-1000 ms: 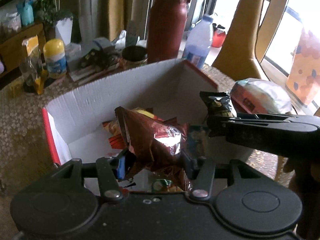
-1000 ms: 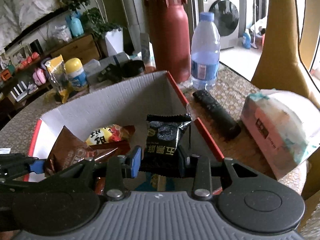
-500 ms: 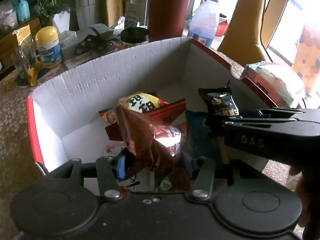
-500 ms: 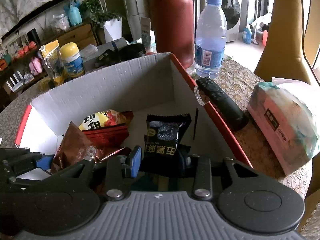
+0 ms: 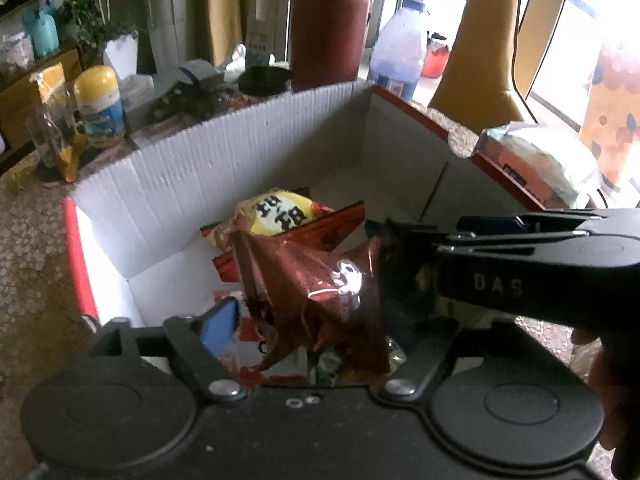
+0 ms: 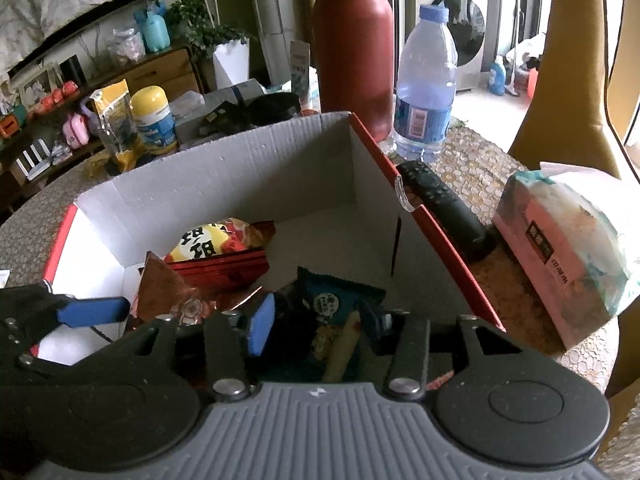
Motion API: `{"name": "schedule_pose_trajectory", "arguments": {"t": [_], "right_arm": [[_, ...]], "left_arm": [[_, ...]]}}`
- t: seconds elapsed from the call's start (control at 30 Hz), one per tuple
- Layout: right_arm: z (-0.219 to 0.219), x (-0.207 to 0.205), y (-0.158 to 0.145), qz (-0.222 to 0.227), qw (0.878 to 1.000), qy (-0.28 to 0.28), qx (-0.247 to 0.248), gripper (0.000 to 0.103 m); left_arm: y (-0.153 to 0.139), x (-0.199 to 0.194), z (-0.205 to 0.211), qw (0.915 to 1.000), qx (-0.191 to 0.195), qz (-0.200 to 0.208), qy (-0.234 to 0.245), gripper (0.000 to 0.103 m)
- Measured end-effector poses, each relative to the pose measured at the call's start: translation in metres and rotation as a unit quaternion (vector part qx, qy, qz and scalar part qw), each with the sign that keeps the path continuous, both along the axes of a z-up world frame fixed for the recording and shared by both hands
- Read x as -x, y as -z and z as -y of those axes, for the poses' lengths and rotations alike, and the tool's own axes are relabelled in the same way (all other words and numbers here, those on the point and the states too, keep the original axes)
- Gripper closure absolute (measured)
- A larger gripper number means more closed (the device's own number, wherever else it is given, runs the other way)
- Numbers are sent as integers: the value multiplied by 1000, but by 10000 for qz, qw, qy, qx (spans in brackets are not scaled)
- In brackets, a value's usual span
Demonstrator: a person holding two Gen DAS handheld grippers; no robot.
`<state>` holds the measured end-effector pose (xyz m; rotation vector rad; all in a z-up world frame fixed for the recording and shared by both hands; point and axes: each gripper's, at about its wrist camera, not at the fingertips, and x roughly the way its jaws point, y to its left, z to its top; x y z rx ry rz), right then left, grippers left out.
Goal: Organize snacks
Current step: 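Open both tools to release the black packet and brown foil bag in the box, then withdraw both open tools from the box back over the table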
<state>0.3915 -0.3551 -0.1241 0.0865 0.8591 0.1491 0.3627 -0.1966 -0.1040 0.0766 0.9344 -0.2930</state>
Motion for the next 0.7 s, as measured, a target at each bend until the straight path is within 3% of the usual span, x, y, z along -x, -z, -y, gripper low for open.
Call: {"name": "schedule_pose_trajectory", "arguments": {"t": [0.33, 0.7], "right_arm": [[-1, 27, -26, 207, 9998, 62, 12, 35], [-16, 72, -68, 571, 9983, -75, -5, 32]], "left_arm": [[-27, 26, -18, 9994, 119, 323, -103, 10], [-66, 66, -41, 9970, 291, 712, -114, 8]]}}
